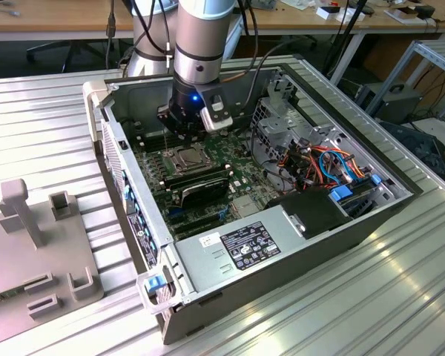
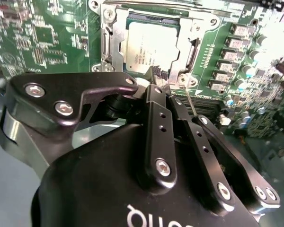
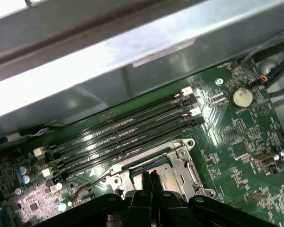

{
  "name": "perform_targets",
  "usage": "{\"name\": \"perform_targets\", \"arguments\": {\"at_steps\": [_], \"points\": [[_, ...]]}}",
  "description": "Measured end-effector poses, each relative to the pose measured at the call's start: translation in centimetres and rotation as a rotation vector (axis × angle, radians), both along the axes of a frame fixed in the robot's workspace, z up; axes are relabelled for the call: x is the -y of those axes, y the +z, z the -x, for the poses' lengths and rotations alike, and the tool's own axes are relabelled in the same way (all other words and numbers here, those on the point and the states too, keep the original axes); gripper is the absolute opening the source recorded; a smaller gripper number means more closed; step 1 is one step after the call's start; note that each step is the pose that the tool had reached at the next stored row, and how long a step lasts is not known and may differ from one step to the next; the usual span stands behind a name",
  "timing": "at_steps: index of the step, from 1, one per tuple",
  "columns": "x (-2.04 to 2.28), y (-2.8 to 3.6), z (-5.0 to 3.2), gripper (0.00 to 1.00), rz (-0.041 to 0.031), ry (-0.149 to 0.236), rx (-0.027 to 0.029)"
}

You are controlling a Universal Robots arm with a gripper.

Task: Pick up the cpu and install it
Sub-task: 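Install the first cpu locking lever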

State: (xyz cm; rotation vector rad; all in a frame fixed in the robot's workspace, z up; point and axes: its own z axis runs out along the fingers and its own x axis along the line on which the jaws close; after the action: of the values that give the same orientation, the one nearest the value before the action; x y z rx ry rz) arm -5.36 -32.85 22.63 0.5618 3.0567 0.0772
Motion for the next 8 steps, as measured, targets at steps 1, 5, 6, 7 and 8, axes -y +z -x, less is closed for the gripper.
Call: {"name": "perform_targets", "arguments": {"at_steps": [1, 5, 6, 7, 8], "points": [[0.00, 0.00, 0.00, 0.11, 0.0000, 0.018, 0.0000], [0.00, -0.03, 0.00, 0.11, 0.0001, 0.108, 0.0000], [0.00, -0.04, 0.00, 0.11, 0.0000, 0.128, -0.0001], [0.00, -0.04, 0.00, 0.11, 0.0000, 0.145, 0.0000], [0.00, -0.04, 0.00, 0.11, 0.0000, 0.173, 0.0000]]}}
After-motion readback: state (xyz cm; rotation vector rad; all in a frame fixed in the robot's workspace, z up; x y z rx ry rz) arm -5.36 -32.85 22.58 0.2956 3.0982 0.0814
